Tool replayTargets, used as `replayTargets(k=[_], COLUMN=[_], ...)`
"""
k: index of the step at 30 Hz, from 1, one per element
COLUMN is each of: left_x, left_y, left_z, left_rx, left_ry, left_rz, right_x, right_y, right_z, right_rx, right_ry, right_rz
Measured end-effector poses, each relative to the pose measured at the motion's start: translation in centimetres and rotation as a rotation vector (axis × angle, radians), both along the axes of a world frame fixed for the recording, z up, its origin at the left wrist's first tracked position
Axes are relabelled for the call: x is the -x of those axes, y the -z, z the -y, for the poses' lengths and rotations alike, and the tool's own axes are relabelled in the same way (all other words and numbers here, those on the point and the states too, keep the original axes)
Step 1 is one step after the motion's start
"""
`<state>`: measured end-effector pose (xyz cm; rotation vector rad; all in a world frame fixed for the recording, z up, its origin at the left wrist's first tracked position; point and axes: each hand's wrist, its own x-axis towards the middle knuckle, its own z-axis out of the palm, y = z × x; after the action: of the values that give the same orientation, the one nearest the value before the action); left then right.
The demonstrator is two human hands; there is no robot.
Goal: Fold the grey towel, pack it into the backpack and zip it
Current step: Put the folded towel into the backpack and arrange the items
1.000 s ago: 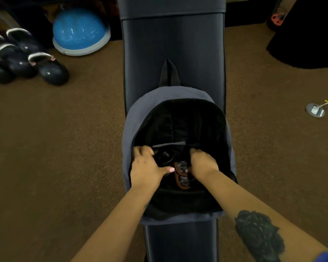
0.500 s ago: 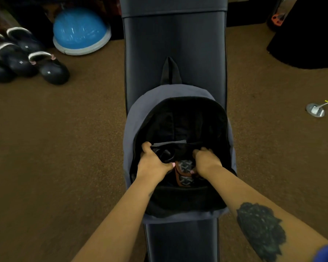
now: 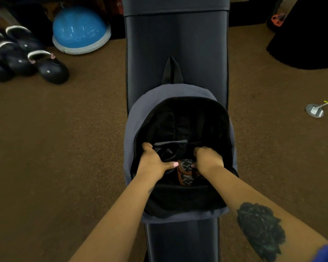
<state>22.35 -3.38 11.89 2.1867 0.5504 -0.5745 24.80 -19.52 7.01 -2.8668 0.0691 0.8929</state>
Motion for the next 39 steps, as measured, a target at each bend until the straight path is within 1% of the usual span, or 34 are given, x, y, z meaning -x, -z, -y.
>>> replayTargets(k=[5, 8, 10, 12, 16, 18, 20, 24, 27, 33, 36, 39], left_x=[0.8, 1.6, 2.4, 3.5, 5.2, 6.0, 6.7, 8.1, 8.9, 8.6, 8.5, 8.3], left_y=[-1.6, -2.9, -3.6, -4.2, -5.4, -5.2, -4.1, -1.5, -0.4, -0.8, -0.7, -0.4], left_z=[-0.5, -1.3, -1.8, -2.1, -3.4, -4.2, -4.9, -5.1, -4.9, -4.6, -5.2, -5.3], left_rx=[-0.039, -0.044, -0.033, -0.008, -0.101, -0.088, -0.070, 0.044, 0.144, 0.294, 0.257, 0.251], left_ry=[0.031, 0.075, 0.067, 0.004, -0.200, -0.334, -0.442, -0.592, -0.615, -0.689, -0.663, -0.600], left_rz=[-0.034, 0.005, 0.043, 0.122, 0.326, 0.346, 0.284, 0.033, -0.096, -0.109, -0.081, -0.076], right_x=[0.5, 1.2, 1.9, 2.7, 3.8, 4.2, 4.5, 5.3, 5.7, 6.0, 6.0, 5.9], right_y=[-2.1, -3.8, -5.0, -6.1, -7.5, -7.6, -7.7, -7.9, -8.1, -9.0, -9.3, -9.1], right_z=[0.6, 1.7, 2.4, 3.2, 4.7, 5.1, 5.4, 5.0, 3.3, -3.3, -7.6, -10.9], right_rx=[-0.153, -0.277, -0.330, -0.376, -0.460, -0.461, -0.466, -0.484, -0.502, -0.574, -0.609, -0.603], right_ry=[0.055, 0.110, 0.147, 0.204, 0.317, 0.321, 0.327, 0.310, 0.274, 0.088, -0.013, -0.060], right_rz=[0.007, 0.070, 0.124, 0.190, 0.231, 0.232, 0.235, 0.220, 0.203, 0.137, 0.124, 0.073])
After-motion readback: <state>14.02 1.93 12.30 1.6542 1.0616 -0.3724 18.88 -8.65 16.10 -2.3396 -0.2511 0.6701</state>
